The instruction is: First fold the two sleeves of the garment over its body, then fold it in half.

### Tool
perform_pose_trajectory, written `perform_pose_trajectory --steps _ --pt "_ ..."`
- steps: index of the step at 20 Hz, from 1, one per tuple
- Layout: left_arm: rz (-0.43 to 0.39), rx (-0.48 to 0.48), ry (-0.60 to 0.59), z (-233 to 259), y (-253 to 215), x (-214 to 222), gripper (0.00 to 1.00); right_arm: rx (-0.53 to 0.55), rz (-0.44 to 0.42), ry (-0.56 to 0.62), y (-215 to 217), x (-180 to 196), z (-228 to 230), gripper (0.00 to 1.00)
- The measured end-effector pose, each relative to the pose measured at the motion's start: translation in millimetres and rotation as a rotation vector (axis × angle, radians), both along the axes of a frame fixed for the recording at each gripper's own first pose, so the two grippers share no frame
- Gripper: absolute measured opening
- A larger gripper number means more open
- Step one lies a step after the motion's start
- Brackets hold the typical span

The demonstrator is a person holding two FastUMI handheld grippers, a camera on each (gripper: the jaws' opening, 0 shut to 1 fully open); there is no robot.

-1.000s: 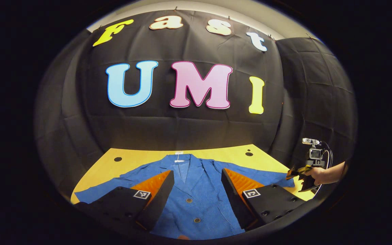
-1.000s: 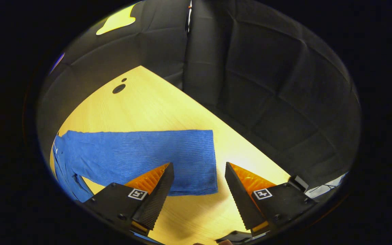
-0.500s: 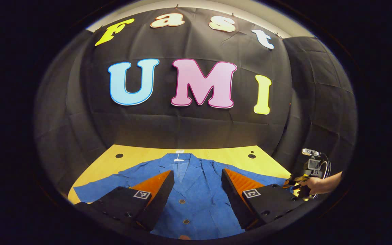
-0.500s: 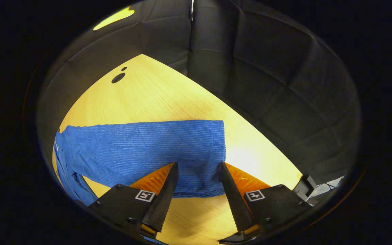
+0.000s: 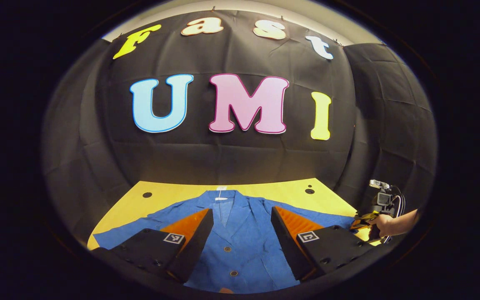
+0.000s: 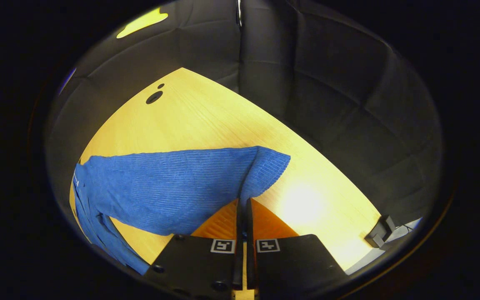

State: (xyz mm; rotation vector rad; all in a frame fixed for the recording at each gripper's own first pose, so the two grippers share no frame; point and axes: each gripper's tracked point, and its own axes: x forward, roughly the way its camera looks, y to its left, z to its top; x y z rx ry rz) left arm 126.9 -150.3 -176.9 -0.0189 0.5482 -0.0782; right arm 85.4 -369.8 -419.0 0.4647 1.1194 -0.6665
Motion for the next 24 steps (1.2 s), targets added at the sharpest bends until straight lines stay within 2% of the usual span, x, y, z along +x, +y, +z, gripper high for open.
perform_pose_trajectory --steps 1,4,6,10,18,21,24 --pt "0.017 -0.01 0.009 -1.7 7.2 -3.7 0.81 0.012 -0.009 -0.008 2.2 -0.9 2.5 0.04" --pt "0.05 -0.022 0.016 -0.3 26.7 -16.7 0.8 0.037 -0.108 -0.062 6.6 -1.9 7.3 0.02" --pt "0.051 -0.012 0.017 0.5 38.2 -23.9 0.81 0.014 -0.127 -0.084 7.4 -8.2 19.1 0.01" --pt "0.049 -0.019 0.006 6.8 61.2 -33.7 0.81 -0.061 -0.094 -0.144 22.6 -1.9 58.8 0.02" --pt "0.065 -0.055 -0.036 17.6 117.6 -66.7 0.81 -0.086 -0.084 -0.281 94.3 16.9 133.9 0.01" --pt "0.098 -0.071 -0.039 17.0 145.9 -82.7 0.81 -0.135 -0.022 -0.333 125.1 32.8 162.9 0.01" --pt "0.141 -0.084 -0.041 14.7 174.6 -98.8 0.82 -0.135 0.055 -0.401 171.4 69.7 188.6 0.01"
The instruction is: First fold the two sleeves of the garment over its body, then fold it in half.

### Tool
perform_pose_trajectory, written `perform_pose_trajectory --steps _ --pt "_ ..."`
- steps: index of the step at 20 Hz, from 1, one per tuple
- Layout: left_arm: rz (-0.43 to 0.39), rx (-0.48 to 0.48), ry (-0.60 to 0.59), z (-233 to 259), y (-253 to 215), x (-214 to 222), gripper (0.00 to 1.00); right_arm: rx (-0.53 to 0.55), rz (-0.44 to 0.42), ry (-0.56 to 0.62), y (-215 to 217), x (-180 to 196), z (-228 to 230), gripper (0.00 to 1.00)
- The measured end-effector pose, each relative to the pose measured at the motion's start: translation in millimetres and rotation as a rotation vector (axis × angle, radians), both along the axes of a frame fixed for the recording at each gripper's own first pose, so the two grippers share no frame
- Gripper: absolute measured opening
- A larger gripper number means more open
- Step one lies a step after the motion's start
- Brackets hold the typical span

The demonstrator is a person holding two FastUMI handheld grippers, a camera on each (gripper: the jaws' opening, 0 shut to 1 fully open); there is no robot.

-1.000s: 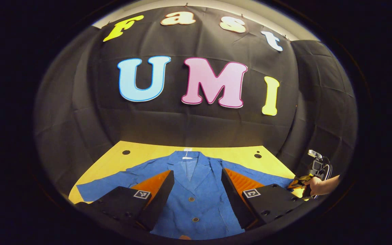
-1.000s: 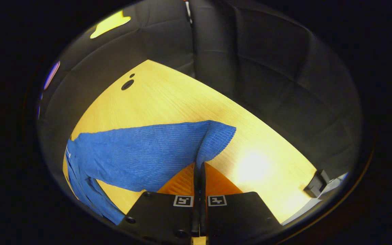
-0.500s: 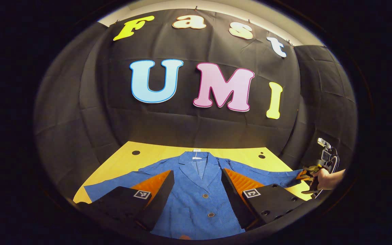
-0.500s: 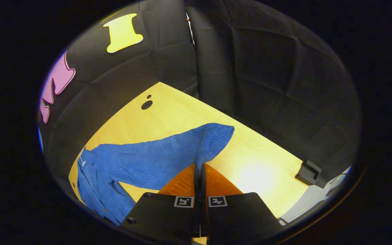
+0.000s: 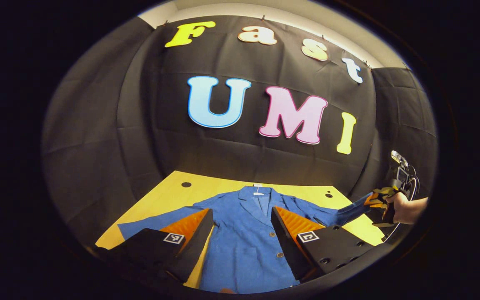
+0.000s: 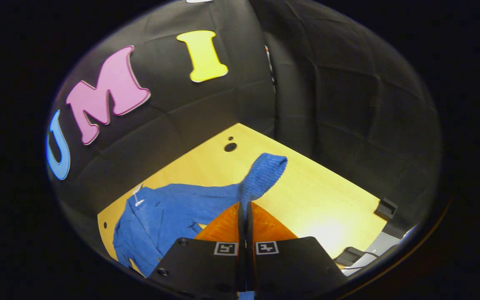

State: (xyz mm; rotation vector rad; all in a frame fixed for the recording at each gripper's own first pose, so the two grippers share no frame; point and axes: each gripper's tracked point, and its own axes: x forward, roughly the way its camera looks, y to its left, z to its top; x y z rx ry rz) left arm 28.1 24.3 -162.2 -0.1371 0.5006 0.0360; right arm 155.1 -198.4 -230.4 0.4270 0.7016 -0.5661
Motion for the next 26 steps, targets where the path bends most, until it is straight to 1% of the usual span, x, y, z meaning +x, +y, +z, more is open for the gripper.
perform_pose_trajectory --steps 2,5,8,10,12,13,15,18,19,20,21,22,23,25,26 --pt "0.035 0.001 0.004 -2.5 19.5 -8.7 0.81 0.003 0.065 -0.028 39.0 28.8 10.1 0.01" --pt "0.095 -0.003 0.011 -5.1 46.0 -22.1 0.81 0.048 0.183 -0.033 118.6 68.7 9.8 0.01" --pt "0.155 -0.002 0.017 -8.9 67.7 -35.7 0.81 0.061 0.299 -0.035 193.3 93.7 3.6 0.01" --pt "0.191 0.0 0.023 -10.5 81.1 -44.1 0.81 0.072 0.38 -0.018 251.1 102.6 -6.1 0.0" --pt "0.225 0.005 0.037 -14.7 93.9 -52.5 0.81 0.094 0.442 0.002 300.5 112.9 -20.7 0.01" --pt "0.245 0.002 0.049 -16.8 99.6 -56.9 0.81 0.11 0.47 0.015 327.2 116.8 -28.1 0.0" --pt "0.293 -0.03 0.06 -19.6 113.9 -65.8 0.81 0.113 0.538 0.041 378.8 118.3 -44.7 0.01" --pt "0.348 -0.06 0.083 -28.7 131.0 -77.2 0.81 0.071 0.627 0.091 426.1 118.6 -74.6 0.01" --pt "0.357 -0.057 0.089 -31.1 138.0 -79.7 0.81 0.088 0.652 0.126 440.9 113.2 -87.6 0.02" --pt "0.362 -0.051 0.097 -36.9 142.8 -83.8 0.81 0.104 0.664 0.16 453.4 106.2 -100.6 0.0" --pt "0.365 -0.041 0.105 -39.8 148.5 -87.1 0.8 0.12 0.669 0.182 461.2 103.9 -111.3 0.11" --pt "0.368 -0.028 0.118 -42.9 151.2 -85.6 0.8 0.13 0.673 0.193 468.8 102.0 -120.0 0.41" --pt "0.377 -0.022 0.137 -47.3 155.5 -83.3 0.8 0.127 0.678 0.198 471.1 99.9 -126.0 0.41" --pt "0.413 -0.059 0.206 -69.9 171.5 -83.5 0.8 0.114 0.696 0.163 471.8 96.4 -124.1 0.75" --pt "0.434 -0.076 0.233 -82.4 183.1 -83.3 0.8 0.091 0.699 0.132 463.0 100.0 -117.2 0.92"
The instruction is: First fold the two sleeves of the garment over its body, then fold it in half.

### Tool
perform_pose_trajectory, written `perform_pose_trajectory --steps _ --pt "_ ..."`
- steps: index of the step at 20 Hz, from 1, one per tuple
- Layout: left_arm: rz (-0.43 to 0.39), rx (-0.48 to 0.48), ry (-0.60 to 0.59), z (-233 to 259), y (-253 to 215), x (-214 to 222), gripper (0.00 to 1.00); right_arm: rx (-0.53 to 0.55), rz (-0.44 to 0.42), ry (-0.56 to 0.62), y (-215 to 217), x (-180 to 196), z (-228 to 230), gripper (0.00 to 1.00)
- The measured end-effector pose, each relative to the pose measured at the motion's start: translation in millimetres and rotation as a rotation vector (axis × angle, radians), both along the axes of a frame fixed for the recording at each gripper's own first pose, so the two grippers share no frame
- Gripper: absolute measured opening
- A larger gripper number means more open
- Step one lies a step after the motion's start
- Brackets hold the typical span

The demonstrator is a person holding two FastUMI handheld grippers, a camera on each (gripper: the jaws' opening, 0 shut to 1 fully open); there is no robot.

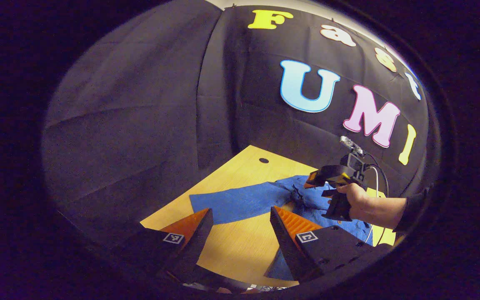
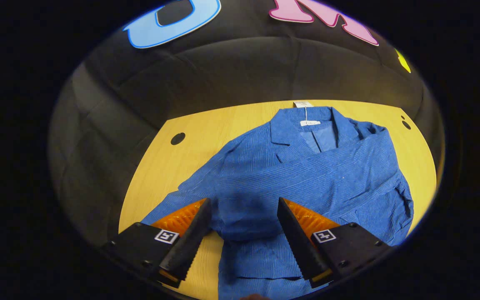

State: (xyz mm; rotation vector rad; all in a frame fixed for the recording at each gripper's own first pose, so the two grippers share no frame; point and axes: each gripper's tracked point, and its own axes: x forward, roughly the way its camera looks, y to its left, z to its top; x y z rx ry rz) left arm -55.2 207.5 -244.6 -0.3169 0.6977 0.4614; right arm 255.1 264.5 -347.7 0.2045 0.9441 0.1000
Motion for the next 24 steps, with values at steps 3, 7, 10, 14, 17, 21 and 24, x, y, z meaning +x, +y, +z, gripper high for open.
perform_pose_trajectory --steps 3,7,10,14,17,21,24 --pt "0.033 -0.085 0.116 -37.0 18.7 6.9 0.81 -0.009 -0.013 -0.125 -34.6 -4.8 36.1 0.99" --pt "0.093 -0.222 0.286 -86.7 38.1 5.1 0.83 -0.044 -0.025 -0.244 -93.6 -26.1 65.8 0.99" --pt "0.128 -0.234 0.367 -119.3 55.4 14.6 0.83 -0.097 -0.019 -0.303 -130.1 -49.1 73.1 0.98" --pt "0.179 -0.262 0.464 -145.3 62.8 27.2 0.83 -0.104 0.028 -0.253 -151.4 -83.7 65.4 0.98" --pt "0.255 -0.234 0.55 -163.3 70.8 29.4 0.85 -0.117 0.04 -0.247 -171.6 -95.5 69.4 0.98" --pt "0.291 -0.187 0.579 -165.5 76.2 32.8 0.81 -0.1 0.015 -0.3 -195.4 -87.7 88.0 0.98" --pt "0.315 -0.183 0.569 -166.4 77.6 45.5 0.83 -0.098 0.0 -0.295 -210.5 -86.7 86.2 0.98"
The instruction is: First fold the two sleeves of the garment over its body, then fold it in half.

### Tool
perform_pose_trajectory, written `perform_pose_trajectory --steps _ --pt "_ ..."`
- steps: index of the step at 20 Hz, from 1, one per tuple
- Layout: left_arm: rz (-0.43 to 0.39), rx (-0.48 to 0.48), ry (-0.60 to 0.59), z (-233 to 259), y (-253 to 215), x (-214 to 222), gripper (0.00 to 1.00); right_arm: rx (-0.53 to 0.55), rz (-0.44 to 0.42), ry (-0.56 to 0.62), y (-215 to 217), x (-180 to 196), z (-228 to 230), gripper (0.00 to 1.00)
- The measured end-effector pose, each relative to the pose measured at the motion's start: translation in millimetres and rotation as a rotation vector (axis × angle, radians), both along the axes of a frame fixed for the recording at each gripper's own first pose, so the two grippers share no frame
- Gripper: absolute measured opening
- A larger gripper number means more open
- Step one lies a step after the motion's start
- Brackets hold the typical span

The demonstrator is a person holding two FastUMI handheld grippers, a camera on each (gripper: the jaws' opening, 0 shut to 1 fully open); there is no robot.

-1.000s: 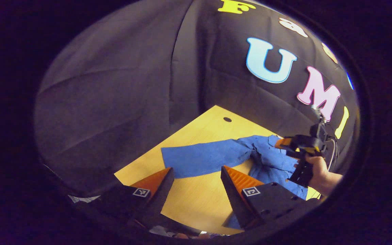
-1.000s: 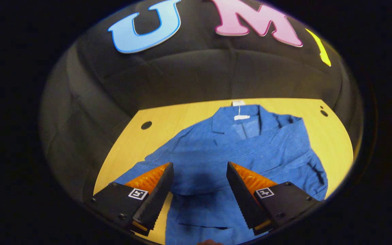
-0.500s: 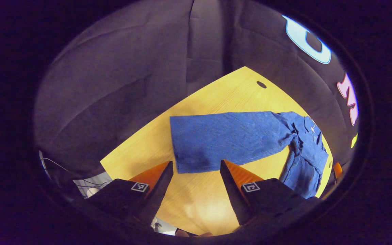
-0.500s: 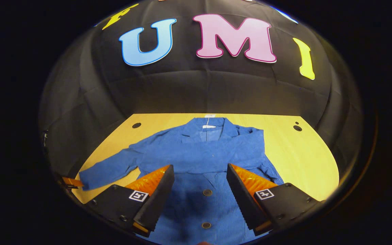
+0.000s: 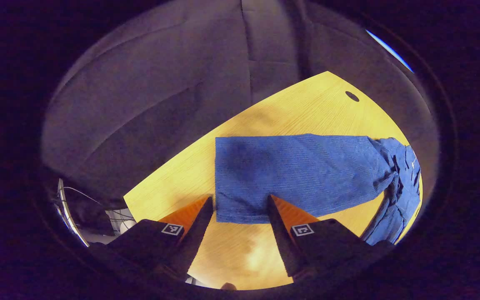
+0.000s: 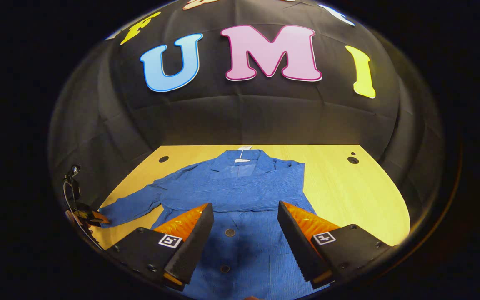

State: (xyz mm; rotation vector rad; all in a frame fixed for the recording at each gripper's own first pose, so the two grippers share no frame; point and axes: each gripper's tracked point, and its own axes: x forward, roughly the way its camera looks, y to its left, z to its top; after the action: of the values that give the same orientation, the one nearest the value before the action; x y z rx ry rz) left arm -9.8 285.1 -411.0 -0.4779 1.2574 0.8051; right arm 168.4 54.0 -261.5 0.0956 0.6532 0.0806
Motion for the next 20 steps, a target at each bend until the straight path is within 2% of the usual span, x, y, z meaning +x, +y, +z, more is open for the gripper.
perform_pose_trajectory --steps 1,2,3,6,7,9,10,12,15,18,20 --pt "0.0 -0.002 -0.006 -2.0 -2.6 7.7 0.68 0.004 -0.003 0.015 -3.3 -1.9 -3.7 0.98" --pt "-0.014 -0.003 -0.004 -8.7 -8.8 12.6 0.62 0.016 -0.004 0.029 -4.1 -4.7 -7.7 0.98" --pt "-0.037 0.001 -0.007 -10.1 -11.2 17.0 0.46 0.026 -0.003 0.041 -3.6 -6.5 -10.2 0.98" --pt "-0.068 0.02 -0.018 -8.7 -15.4 23.6 0.17 0.035 0.009 0.053 -6.6 -11.9 -11.6 0.98" --pt "-0.069 0.016 -0.041 -7.1 -15.3 24.5 0.1 0.037 0.016 0.051 -7.2 -12.1 -10.9 0.98" --pt "-0.055 -0.001 -0.089 -4.5 -16.0 26.0 0.1 0.037 0.022 0.046 -10.0 -12.0 -8.2 0.98" --pt "-0.05 -0.007 -0.11 -7.0 -15.5 29.8 0.01 0.039 0.025 0.046 -12.1 -11.9 -9.1 0.98" --pt "-0.056 -0.026 -0.124 -8.2 -16.5 28.8 0.01 0.038 0.02 0.046 -18.4 -9.8 -7.9 0.98" --pt "-0.078 0.014 -0.161 7.0 -13.8 38.7 0.01 0.032 -0.006 0.033 -33.3 -6.0 -4.4 0.98" --pt "-0.123 0.028 -0.26 39.3 -29.2 74.0 0.01 0.028 -0.036 0.031 -49.7 -2.9 -2.3 0.98" --pt "-0.188 0.022 -0.336 64.9 -44.2 106.1 0.01 0.019 -0.055 0.03 -61.9 -3.1 -2.4 0.98"
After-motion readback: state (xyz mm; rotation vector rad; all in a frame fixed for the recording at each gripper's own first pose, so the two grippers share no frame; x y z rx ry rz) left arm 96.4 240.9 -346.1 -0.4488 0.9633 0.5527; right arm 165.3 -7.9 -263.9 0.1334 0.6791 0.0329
